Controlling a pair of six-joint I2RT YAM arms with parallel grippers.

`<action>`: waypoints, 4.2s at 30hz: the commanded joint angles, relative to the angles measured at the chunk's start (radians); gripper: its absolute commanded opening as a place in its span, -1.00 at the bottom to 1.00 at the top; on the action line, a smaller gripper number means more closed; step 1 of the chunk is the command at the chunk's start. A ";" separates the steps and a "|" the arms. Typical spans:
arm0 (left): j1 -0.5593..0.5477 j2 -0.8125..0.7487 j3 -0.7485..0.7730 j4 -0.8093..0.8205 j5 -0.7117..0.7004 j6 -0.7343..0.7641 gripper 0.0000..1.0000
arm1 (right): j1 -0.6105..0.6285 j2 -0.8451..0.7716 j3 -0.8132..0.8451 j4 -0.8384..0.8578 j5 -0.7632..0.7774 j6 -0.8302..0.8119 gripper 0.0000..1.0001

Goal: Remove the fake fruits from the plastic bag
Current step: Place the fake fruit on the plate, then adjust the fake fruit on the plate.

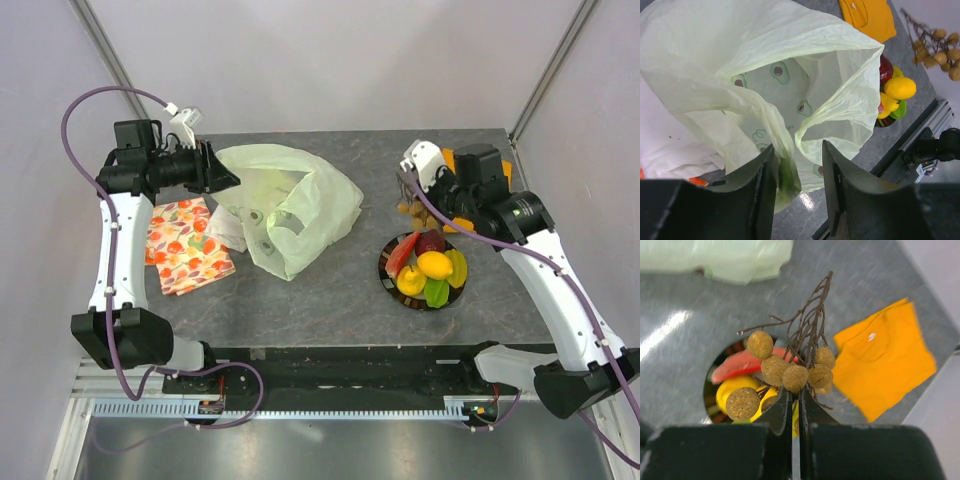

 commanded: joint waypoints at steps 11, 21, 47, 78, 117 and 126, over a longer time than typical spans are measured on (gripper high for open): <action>0.002 0.003 -0.016 0.046 -0.040 -0.033 0.16 | -0.003 0.051 -0.058 -0.275 -0.086 -0.057 -0.99; 0.000 0.006 -0.022 0.048 -0.033 -0.035 0.17 | 0.000 0.068 -0.078 -0.312 -0.081 -0.155 -1.00; 0.000 -0.010 -0.052 0.068 -0.013 -0.044 0.17 | 0.103 0.023 -0.150 -0.304 -0.054 -0.371 -0.69; 0.000 0.015 -0.028 0.065 -0.025 -0.047 0.35 | 0.125 0.049 -0.138 -0.232 -0.066 -0.302 0.09; 0.014 -0.008 -0.008 0.049 -0.074 -0.035 0.95 | 0.125 0.244 -0.201 -0.088 0.068 -0.123 0.26; 0.014 -0.014 -0.010 0.048 -0.072 -0.035 0.95 | 0.125 0.268 -0.144 -0.089 0.017 -0.121 -0.45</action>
